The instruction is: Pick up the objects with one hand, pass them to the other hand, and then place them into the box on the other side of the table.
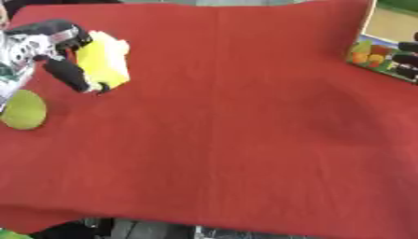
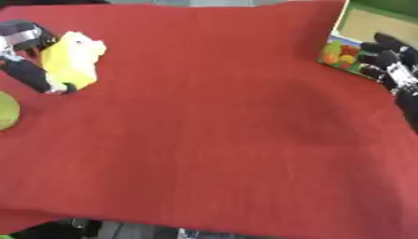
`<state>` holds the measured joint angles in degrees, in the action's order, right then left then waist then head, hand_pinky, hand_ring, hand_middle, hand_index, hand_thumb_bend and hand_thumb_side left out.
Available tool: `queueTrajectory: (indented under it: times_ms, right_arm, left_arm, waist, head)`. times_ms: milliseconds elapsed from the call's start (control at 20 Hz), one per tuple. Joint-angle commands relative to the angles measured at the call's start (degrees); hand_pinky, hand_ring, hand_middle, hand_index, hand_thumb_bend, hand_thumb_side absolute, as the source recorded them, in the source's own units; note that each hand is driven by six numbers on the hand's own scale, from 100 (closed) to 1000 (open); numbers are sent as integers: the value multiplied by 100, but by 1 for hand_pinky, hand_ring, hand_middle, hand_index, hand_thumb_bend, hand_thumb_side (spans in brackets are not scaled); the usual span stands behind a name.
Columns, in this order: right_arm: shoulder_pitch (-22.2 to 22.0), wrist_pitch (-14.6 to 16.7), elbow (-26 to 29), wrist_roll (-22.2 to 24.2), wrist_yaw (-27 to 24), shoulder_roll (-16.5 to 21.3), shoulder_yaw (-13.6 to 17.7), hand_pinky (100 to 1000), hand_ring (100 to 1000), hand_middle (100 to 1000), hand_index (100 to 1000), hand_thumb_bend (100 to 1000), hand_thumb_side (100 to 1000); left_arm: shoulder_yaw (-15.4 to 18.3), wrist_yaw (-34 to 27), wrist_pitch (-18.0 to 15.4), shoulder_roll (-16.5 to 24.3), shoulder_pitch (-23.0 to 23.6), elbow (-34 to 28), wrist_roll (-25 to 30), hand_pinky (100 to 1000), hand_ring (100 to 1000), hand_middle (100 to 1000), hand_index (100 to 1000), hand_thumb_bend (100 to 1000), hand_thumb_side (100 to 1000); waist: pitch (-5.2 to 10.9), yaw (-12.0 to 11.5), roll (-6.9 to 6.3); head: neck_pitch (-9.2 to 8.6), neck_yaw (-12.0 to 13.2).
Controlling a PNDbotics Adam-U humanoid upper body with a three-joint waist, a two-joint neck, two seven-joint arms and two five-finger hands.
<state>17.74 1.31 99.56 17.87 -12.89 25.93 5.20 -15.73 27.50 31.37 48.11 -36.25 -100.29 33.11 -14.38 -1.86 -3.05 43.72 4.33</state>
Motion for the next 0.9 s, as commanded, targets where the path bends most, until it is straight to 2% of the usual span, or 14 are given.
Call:
queueTrajectory:
  times_ms: [50,250,550,800,900]
  right_arm:
    - [130,32,167,-17,-98,171,32,922,918,891,966,100,628]
    - [280,75,324,-6,-233,288,-31,920,917,889,962,100,573]
    - [491,106,533,36,-389,459,-164,919,919,888,959,100,526]
    - [645,136,762,67,-415,585,-284,917,921,887,955,100,483]
    - [706,137,850,82,-417,639,-340,917,922,889,954,100,453]
  left_arm:
    - [308,-585,72,88,16,-648,-205,743,702,621,613,100,284]
    - [352,-1098,24,-133,124,-1000,-466,745,699,621,615,100,324]
    - [246,-1323,-193,-603,195,-1076,-615,755,701,632,624,100,385]
    - [138,-1212,-445,-994,251,-1073,-699,751,694,625,623,100,386]
    - [75,-1072,-550,-1133,248,-1058,-769,749,692,621,621,100,358]
  waist:
    - [144,-5,20]
    - [154,27,53]
    - [148,86,126]
    - [132,144,202]
    - [139,161,224]
  head:
    - [-10,-38]
    - [-38,-105]
    - [-181,-233]
    - [-371,-274]
    - [-410,-264]
